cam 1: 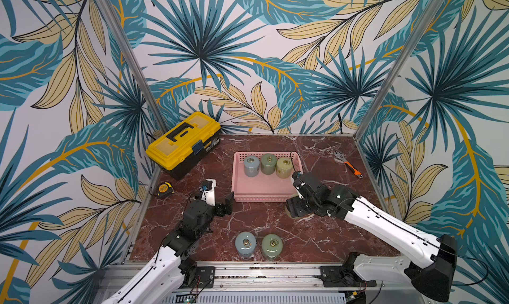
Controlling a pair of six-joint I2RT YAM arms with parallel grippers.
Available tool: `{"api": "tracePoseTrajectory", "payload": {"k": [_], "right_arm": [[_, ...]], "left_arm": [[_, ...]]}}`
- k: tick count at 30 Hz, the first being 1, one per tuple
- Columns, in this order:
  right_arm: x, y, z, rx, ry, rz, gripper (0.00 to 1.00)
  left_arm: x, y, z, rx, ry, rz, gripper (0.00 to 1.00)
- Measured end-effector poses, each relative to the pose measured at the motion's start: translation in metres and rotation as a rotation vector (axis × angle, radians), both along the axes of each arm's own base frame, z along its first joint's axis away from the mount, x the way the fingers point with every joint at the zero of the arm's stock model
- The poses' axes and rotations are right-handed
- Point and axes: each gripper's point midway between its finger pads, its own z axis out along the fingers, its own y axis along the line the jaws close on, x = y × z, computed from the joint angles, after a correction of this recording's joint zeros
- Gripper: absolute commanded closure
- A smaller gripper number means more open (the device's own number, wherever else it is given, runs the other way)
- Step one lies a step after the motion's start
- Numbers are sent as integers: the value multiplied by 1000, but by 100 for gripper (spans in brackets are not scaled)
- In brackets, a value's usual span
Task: Take the tea canister out of the basket
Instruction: Pick up the tea canister from the basket, then place the tea canister at the center of the board.
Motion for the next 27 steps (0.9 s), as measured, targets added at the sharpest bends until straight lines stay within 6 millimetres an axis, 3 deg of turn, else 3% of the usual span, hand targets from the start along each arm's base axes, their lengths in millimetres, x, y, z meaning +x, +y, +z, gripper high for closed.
{"api": "tracePoseTrajectory", "payload": {"k": [10, 27], "right_arm": [[-36, 4, -26, -18, 47, 7, 47], [-79, 2, -63, 3, 108, -25, 47]], "left_arm": [[0, 0, 0, 0, 0, 0, 0], [0, 0, 0, 1, 0, 0, 0]]}}
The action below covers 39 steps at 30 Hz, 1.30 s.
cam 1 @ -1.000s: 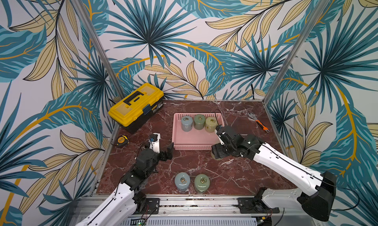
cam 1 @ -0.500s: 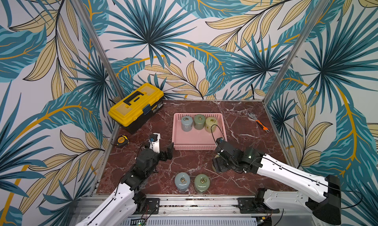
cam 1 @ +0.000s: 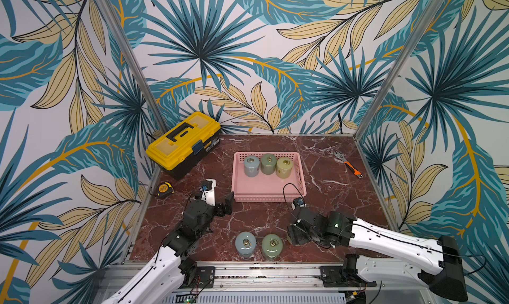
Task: Take the tea canister out of the basket
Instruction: Place the tea canister at the center of the board.
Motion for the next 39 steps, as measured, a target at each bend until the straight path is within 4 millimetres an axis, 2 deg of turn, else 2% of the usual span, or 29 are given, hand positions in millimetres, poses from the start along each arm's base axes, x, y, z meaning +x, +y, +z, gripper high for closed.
{"api": "tracePoseTrajectory", "payload": {"k": [13, 29, 39], "right_arm": [[-17, 6, -15, 18, 13, -18, 47], [-30, 3, -30, 4, 28, -45, 46], [-33, 4, -35, 11, 32, -61, 36]], "left_arm": [[0, 0, 0, 0, 0, 1, 0], [0, 0, 0, -1, -1, 1, 0], [0, 0, 0, -1, -1, 1, 0]]}}
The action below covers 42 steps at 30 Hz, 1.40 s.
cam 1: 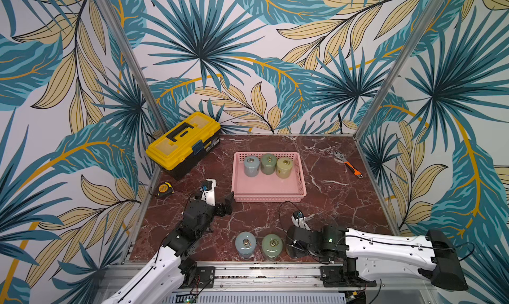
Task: Take the tea canister out of the basket
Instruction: Place the tea canister at the center of the board.
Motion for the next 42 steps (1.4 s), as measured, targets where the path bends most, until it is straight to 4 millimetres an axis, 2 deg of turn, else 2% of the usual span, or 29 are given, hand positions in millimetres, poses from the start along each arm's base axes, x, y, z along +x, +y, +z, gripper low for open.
{"api": "tracePoseTrajectory", "payload": {"k": [8, 11, 12, 21, 32, 42], "right_arm": [[0, 0, 0, 4, -7, -12, 22], [0, 1, 0, 4, -7, -12, 3], [0, 1, 0, 6, -8, -14, 1], [5, 7, 11, 27, -31, -19, 1], [19, 11, 41, 38, -116, -18, 1], [39, 2, 72, 43, -222, -22, 1]], "left_arm": [[0, 0, 0, 0, 0, 0, 0], [0, 0, 0, 0, 0, 0, 0], [0, 0, 0, 0, 0, 0, 0], [0, 0, 0, 0, 0, 1, 0], [0, 1, -3, 4, 6, 2, 0], [-5, -5, -18, 10, 70, -35, 0]]}}
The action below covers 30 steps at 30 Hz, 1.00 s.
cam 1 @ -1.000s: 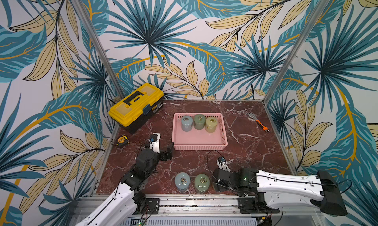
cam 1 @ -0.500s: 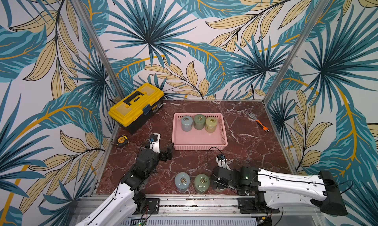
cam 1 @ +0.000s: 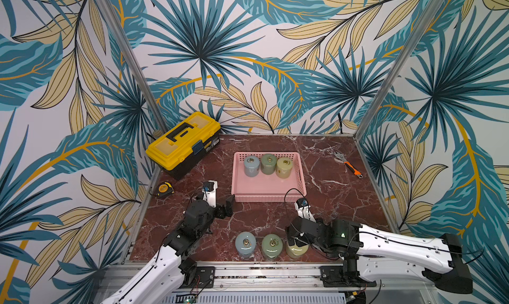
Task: Take the tea canister out of the basket
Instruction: Place the tea canister at the center of the board, then pick up the tea canister from the basket.
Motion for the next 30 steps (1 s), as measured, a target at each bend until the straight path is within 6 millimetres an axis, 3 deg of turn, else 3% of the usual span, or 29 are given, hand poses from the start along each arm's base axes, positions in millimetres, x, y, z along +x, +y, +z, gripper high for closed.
{"api": "tracePoseTrajectory", "payload": {"k": [5, 13, 19, 22, 30], "right_arm": [[15, -6, 14, -10, -40, -9, 1], [44, -32, 35, -47, -96, -45, 1], [63, -47, 47, -85, -118, -59, 1], [71, -49, 47, -108, -118, -52, 1], [84, -46, 41, -134, -118, -30, 1]], "left_arm": [[-1, -6, -4, -12, 47, -22, 0], [8, -26, 26, -70, 51, -88, 0], [17, -38, 26, -74, 89, -116, 0], [26, -44, 25, -58, 125, -122, 0], [66, -62, 48, -22, 147, -109, 0]]}}
